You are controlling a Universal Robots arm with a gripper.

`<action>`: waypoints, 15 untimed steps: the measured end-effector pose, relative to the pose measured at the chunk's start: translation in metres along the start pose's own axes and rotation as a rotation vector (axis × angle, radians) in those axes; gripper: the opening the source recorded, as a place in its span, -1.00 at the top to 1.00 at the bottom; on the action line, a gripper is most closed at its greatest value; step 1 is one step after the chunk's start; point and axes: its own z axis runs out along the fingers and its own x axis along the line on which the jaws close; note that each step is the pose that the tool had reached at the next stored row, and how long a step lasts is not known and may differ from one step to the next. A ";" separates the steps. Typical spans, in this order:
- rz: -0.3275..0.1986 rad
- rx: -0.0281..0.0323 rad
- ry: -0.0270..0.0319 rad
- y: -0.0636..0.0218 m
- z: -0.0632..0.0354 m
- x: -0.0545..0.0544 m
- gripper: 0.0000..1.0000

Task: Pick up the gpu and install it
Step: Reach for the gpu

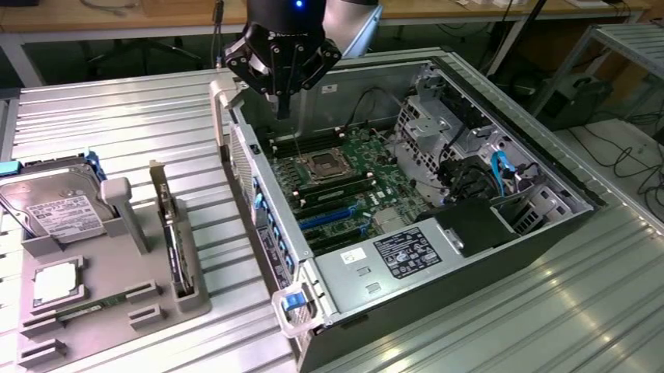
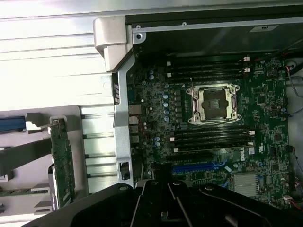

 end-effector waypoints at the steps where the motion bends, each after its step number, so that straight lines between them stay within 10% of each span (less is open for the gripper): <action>1: 0.000 -0.0001 0.0000 0.0000 0.0000 0.000 0.79; 15: 0.000 0.0000 0.0002 -0.0005 0.0001 0.006 0.79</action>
